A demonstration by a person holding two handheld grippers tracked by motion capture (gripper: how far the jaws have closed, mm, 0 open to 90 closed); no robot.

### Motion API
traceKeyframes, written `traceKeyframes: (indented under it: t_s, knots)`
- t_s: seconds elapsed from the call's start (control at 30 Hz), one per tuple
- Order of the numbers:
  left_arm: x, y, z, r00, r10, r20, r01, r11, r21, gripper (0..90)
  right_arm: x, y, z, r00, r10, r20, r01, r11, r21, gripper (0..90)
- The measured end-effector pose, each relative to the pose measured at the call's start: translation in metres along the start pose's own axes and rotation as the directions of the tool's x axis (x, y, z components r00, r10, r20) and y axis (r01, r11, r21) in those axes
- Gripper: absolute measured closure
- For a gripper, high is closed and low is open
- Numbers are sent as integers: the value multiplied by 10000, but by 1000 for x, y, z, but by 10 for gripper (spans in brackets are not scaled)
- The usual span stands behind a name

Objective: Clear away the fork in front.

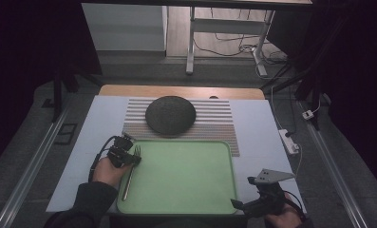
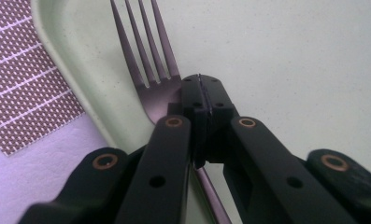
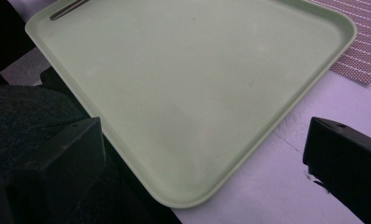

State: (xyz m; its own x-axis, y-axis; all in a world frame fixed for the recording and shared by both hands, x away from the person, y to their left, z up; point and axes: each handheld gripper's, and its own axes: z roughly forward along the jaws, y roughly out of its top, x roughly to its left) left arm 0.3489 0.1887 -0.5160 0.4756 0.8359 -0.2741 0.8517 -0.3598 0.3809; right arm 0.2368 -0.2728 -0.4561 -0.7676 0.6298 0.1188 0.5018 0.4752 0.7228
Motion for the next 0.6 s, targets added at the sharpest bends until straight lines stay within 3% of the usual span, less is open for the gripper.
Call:
traceKeyframes:
  t_s: [0.17, 0.3, 0.43, 0.6]
  knots:
    - [-3, 0, -1, 9998, 174, -96, -175, 9998, -82, 788, -1, 0, 0, 10000, 55, -32, -55, 10000, -15, 0]
    - [-7, 0, -7, 9990, 414, -183, -423, 9980, -479, 678, -2, 0, 0, 9997, 236, -61, -236, 9997, -34, 0]
    - [-13, -3, -20, 9971, 760, 2, -755, 9910, -1107, 579, -2, 0, -1, 9997, 218, -57, -218, 9997, -52, 0]
    - [-17, -11, -31, 9929, 1183, -108, -1185, 9799, -1608, 439, -1, 0, 0, 9999, 135, -38, -135, 9999, -7, 0]
